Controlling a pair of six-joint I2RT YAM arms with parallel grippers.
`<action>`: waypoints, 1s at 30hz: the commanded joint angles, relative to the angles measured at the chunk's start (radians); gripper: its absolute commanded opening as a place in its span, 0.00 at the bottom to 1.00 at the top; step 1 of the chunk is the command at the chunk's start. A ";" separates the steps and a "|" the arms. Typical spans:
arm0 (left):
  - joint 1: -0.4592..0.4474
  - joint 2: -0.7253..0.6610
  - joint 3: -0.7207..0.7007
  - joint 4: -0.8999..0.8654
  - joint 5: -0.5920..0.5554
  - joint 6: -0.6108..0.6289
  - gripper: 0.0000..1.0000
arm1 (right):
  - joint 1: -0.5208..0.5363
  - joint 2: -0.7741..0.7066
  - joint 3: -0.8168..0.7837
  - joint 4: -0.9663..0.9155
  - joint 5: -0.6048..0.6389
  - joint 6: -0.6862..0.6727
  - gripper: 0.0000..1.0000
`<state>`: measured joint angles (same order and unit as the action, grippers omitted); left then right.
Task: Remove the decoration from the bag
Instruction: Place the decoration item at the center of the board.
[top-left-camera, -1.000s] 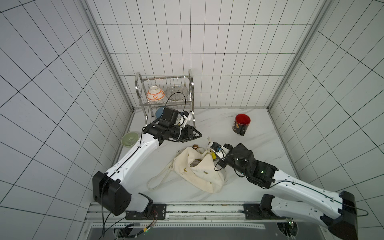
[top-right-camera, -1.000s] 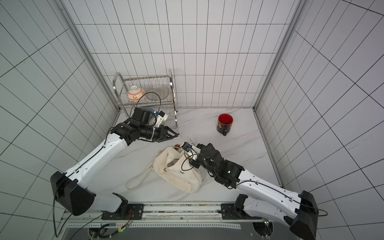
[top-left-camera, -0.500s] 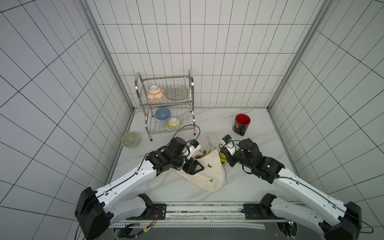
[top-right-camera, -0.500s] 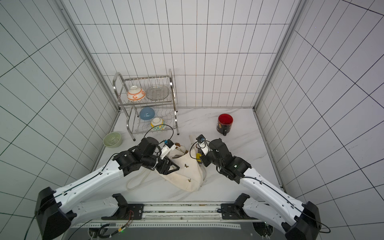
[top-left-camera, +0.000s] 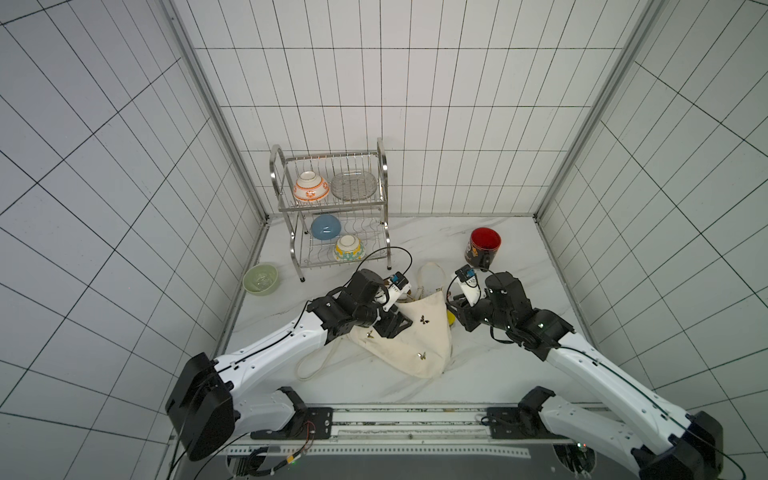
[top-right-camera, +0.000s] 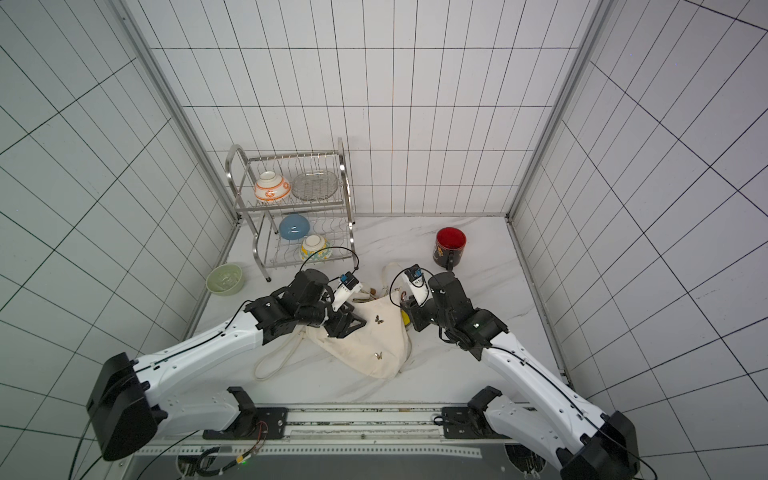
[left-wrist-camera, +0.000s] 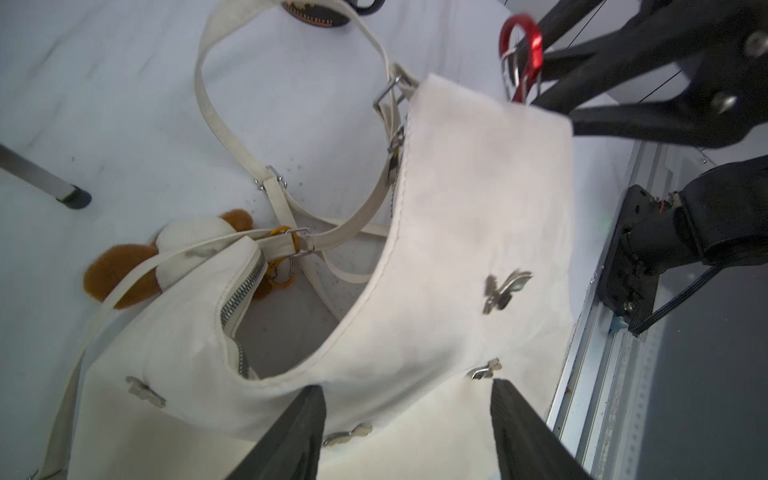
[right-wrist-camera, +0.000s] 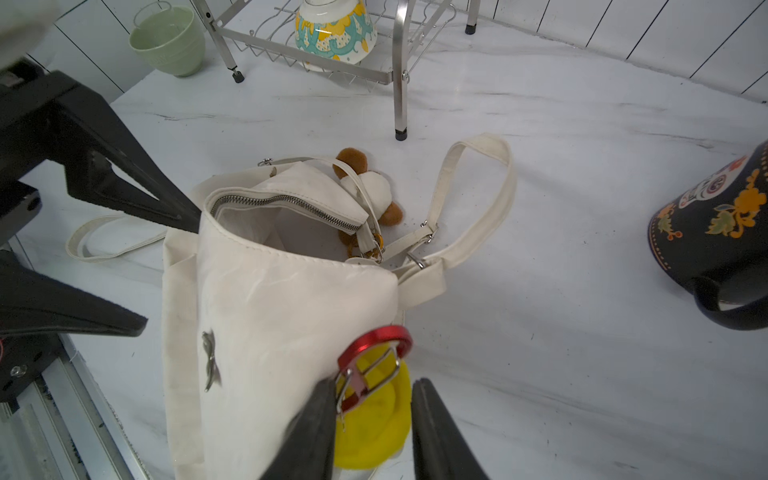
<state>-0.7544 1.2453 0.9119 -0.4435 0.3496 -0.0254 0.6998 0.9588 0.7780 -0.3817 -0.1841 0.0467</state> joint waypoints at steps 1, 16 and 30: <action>-0.020 -0.027 0.065 0.089 0.065 0.003 0.65 | -0.006 -0.012 0.014 0.053 -0.021 0.041 0.34; -0.123 0.165 0.057 0.214 0.024 0.020 0.72 | -0.003 -0.006 0.000 0.106 -0.089 0.100 0.38; -0.172 0.306 0.105 0.265 -0.083 -0.002 0.27 | 0.026 -0.014 -0.057 0.147 -0.075 0.165 0.41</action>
<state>-0.9142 1.5360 0.9840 -0.2123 0.2878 -0.0269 0.7147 0.9581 0.7071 -0.3038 -0.2459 0.1696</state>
